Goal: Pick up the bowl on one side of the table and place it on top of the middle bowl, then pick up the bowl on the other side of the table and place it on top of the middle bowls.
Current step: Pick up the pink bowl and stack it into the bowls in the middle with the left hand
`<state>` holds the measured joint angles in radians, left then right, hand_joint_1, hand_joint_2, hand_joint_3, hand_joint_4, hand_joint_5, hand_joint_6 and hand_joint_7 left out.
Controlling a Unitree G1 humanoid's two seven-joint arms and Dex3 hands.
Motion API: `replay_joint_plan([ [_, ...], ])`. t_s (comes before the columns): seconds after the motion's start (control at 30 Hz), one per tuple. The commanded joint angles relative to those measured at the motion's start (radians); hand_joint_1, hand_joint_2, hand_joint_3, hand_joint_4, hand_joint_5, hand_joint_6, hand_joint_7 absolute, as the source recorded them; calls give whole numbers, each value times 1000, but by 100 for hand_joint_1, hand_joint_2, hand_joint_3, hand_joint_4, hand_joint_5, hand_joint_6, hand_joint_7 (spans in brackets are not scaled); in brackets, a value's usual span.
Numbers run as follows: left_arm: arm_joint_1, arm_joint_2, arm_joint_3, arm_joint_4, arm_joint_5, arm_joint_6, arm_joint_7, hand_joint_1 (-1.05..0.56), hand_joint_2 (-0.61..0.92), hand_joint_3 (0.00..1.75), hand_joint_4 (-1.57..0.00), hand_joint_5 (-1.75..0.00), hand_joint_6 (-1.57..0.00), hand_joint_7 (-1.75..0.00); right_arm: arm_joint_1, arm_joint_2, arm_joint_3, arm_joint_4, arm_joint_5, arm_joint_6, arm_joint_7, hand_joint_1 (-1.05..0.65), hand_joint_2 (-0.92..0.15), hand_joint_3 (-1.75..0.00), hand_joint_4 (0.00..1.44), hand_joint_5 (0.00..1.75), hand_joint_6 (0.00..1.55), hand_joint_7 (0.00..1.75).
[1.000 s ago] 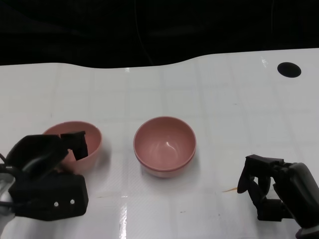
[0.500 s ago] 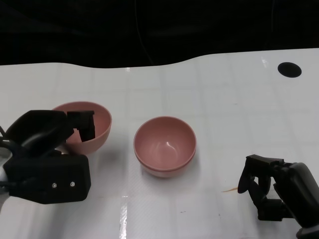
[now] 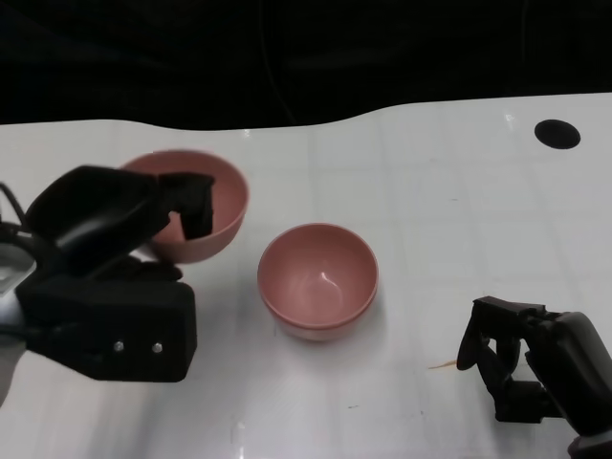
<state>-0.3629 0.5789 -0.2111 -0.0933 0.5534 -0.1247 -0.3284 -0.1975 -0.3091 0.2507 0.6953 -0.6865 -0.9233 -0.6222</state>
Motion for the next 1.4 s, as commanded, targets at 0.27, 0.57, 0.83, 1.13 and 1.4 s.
replay_joint_plan([
  [0.27,-87,-43,-41,-59,21,11,-60,-3,60,71,-75,-175,-59,-175,-26,-2,17,27,-29,-1,-53,-16,-40,-139,91,175,70,165],
  [0.57,-148,-105,-86,-83,43,25,-91,-8,63,73,-78,-175,-60,-174,-35,1,28,35,-33,17,-81,-14,-42,-138,91,175,72,164],
  [0.83,-171,-153,-129,-74,83,-3,-78,-10,65,60,-78,-175,-62,-173,-39,3,39,35,-44,30,-99,-14,-43,-137,91,175,70,165],
  [1.13,-170,-196,-165,-83,103,5,-87,-8,64,60,-80,-175,-65,-167,-33,8,43,16,-39,47,-86,-16,-44,-136,91,175,70,165],
  [1.4,-116,-227,-178,-83,108,-4,-53,-11,63,61,-79,-175,-65,-165,-26,2,41,-5,-42,47,-87,-15,-45,-134,91,175,71,164],
])
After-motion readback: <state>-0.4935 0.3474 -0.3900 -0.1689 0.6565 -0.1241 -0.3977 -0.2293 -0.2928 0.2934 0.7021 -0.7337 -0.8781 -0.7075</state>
